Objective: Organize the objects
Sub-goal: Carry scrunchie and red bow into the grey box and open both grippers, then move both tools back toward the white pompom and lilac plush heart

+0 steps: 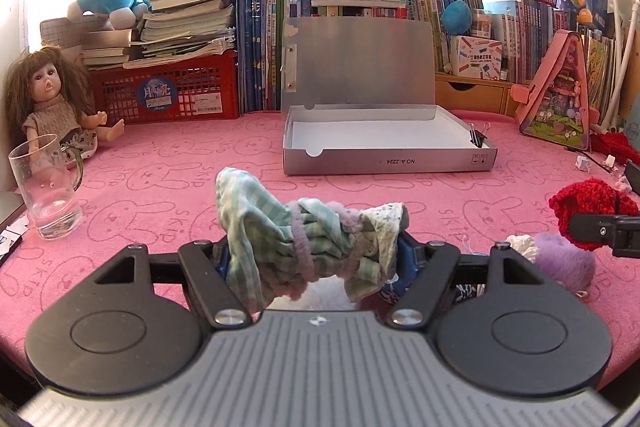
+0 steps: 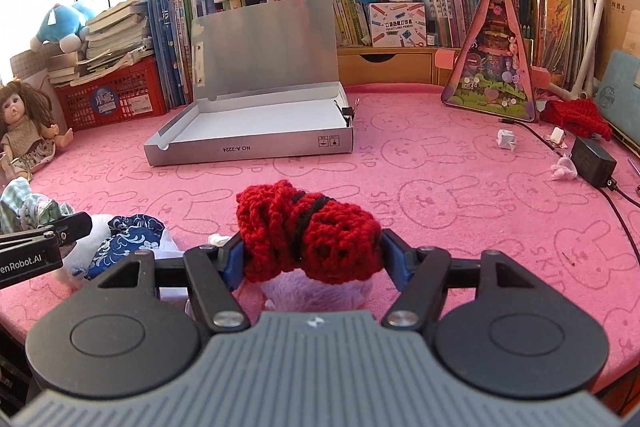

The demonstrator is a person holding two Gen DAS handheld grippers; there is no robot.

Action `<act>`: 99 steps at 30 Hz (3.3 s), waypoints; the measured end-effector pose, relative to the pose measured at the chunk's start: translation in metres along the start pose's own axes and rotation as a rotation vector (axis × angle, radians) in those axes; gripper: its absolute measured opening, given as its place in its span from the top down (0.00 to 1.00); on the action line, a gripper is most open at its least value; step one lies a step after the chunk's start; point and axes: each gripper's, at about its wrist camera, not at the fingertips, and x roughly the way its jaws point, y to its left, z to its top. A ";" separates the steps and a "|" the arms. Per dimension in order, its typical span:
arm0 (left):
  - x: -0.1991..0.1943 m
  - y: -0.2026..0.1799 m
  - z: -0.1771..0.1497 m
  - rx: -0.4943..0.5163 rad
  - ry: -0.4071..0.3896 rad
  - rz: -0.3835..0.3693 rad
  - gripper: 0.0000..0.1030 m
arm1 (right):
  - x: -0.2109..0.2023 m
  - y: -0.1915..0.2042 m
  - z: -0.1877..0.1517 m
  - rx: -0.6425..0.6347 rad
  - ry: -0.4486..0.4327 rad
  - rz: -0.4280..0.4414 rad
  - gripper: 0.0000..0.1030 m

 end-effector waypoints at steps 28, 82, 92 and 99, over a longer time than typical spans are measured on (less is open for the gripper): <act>0.144 0.010 0.121 -0.079 0.048 -0.021 0.27 | 0.124 -0.015 0.112 0.025 0.099 0.097 0.33; 0.273 0.002 0.141 0.032 0.225 -0.019 0.15 | 0.223 0.036 0.157 -0.117 0.114 0.100 0.15; 0.206 0.000 0.144 0.052 0.133 -0.086 0.10 | 0.161 0.038 0.151 -0.169 0.045 0.127 0.12; 0.158 0.003 0.127 0.046 0.114 -0.138 0.10 | 0.118 0.025 0.135 -0.153 0.009 0.168 0.10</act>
